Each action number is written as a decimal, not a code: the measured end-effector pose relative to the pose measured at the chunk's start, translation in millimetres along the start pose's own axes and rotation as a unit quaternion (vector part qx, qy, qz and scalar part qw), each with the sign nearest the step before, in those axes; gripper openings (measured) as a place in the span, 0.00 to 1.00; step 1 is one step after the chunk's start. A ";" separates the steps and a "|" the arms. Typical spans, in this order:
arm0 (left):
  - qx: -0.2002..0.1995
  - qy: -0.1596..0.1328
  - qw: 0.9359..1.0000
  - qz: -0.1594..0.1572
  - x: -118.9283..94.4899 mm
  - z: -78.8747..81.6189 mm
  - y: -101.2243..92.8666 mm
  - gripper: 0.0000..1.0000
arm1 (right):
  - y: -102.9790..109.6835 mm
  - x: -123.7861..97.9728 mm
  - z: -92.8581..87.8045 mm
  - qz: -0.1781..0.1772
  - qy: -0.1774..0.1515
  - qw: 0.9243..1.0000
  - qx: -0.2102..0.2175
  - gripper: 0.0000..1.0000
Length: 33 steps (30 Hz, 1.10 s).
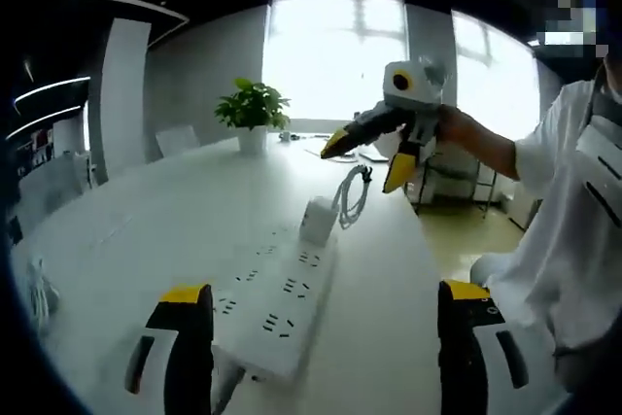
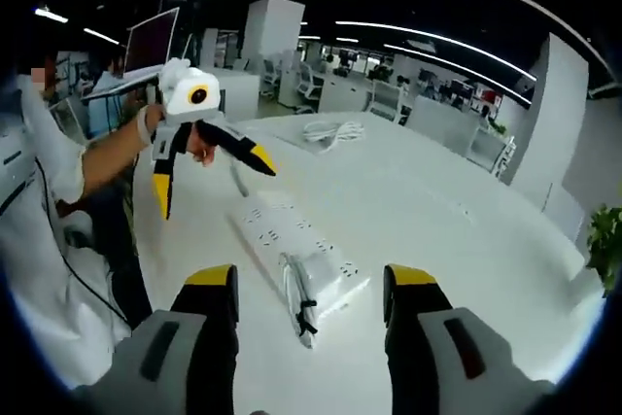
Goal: Straighten the power strip on the desk, plug the charger into it
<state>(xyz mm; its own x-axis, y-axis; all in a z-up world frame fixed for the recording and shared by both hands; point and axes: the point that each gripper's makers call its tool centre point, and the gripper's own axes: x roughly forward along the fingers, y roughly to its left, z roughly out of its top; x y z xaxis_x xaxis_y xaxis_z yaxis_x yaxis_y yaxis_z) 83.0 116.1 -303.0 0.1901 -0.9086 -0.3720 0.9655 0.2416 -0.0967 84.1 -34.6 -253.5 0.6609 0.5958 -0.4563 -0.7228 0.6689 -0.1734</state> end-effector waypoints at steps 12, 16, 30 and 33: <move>-0.074 -0.012 0.993 0.093 -48.4 -34.0 -41.5 0.96 | 21.8 -35.7 -43.4 -0.026 0.005 0.998 0.051 0.93; -0.077 0.005 0.987 0.138 -69.5 -46.8 -52.4 0.96 | 30.2 -44.5 -53.6 -0.033 0.010 0.998 0.055 0.97; -0.127 -0.006 0.958 0.258 -134.4 -78.5 -102.0 0.96 | 69.8 -81.7 -76.6 -0.070 0.001 0.995 0.065 0.97; -0.130 -0.016 0.956 0.264 -140.1 -77.5 -112.3 0.96 | 74.8 -88.0 -78.2 -0.079 -0.005 0.995 0.068 0.97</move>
<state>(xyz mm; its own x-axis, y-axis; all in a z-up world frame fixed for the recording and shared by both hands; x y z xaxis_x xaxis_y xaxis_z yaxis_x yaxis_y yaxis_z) -65.8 242.7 -311.6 0.6476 -0.6458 -0.4044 0.6579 0.7417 -0.1308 -43.9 -71.8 -294.6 0.7668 0.4819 -0.4240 -0.5759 0.8082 -0.1230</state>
